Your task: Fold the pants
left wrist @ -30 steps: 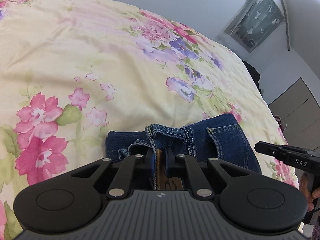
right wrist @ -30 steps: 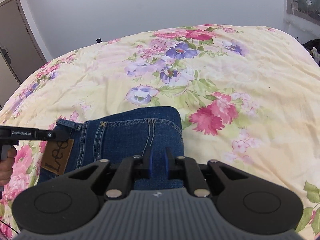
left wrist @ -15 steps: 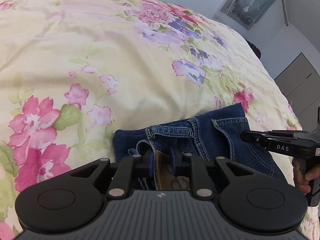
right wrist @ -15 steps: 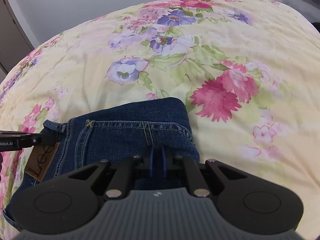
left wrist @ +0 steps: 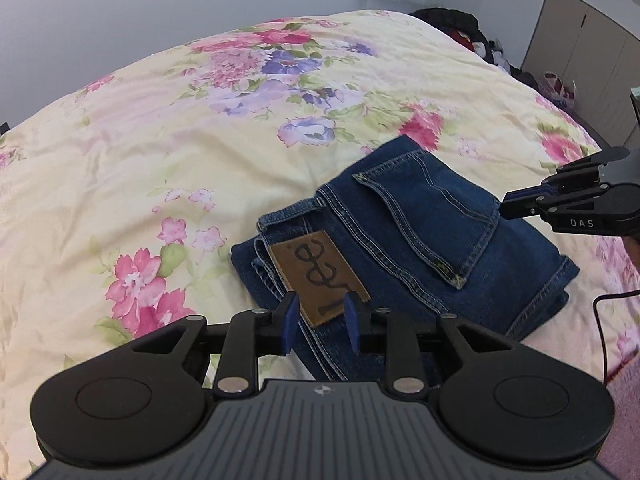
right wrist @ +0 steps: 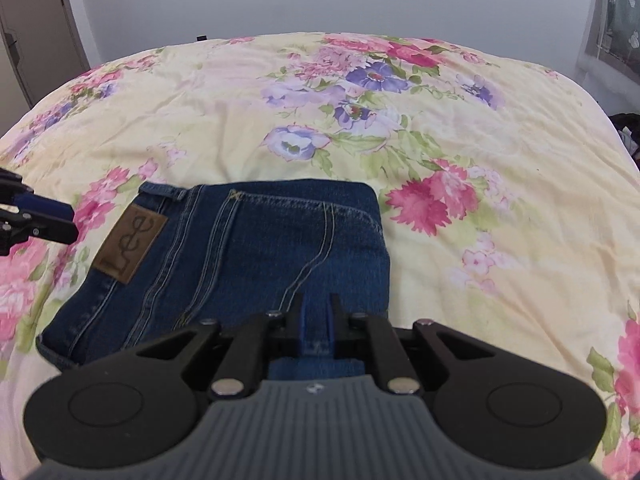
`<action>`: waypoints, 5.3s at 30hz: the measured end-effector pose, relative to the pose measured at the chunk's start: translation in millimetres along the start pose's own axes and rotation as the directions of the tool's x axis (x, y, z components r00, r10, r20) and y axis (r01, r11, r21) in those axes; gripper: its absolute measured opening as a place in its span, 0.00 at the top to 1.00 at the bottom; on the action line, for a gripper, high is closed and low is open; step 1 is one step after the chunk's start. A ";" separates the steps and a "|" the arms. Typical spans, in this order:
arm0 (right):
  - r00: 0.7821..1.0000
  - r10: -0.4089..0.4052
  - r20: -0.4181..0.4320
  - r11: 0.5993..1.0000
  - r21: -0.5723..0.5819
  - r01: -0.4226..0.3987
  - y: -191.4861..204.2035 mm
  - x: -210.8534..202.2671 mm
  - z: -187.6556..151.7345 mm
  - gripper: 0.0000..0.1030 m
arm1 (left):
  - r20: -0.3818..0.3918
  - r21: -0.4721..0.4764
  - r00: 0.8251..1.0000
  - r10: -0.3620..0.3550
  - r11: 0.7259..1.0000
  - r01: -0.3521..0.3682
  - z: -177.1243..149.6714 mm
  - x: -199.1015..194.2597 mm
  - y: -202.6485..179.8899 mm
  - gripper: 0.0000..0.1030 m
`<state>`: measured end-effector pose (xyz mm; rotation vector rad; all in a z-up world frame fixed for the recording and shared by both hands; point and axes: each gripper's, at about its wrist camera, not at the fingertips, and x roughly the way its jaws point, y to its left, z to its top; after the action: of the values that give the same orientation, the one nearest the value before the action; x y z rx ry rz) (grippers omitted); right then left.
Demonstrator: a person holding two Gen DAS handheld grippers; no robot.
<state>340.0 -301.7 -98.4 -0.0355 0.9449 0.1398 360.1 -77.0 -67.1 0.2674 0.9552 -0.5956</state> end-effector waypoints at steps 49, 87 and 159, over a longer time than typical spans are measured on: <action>0.941 0.328 0.080 0.809 0.491 -0.324 -102.5 72.7 -35.1 0.48 | 0.150 -0.502 0.950 -0.276 0.806 0.313 -62.7 86.2 65.6 0.20; 0.861 0.494 0.119 0.818 0.271 -0.507 162.4 20.3 42.7 0.85 | 0.080 -0.456 0.991 0.105 0.888 -0.057 -128.1 -125.4 188.4 0.80; 0.928 0.211 0.307 0.970 -0.181 -0.160 270.2 -155.4 -69.7 0.66 | 0.248 -0.410 0.871 0.424 0.861 -0.302 -203.7 -283.9 55.4 0.34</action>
<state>157.7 -56.7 -5.1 -0.0627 0.6038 0.3836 129.7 164.1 51.2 0.0136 0.6430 -0.0943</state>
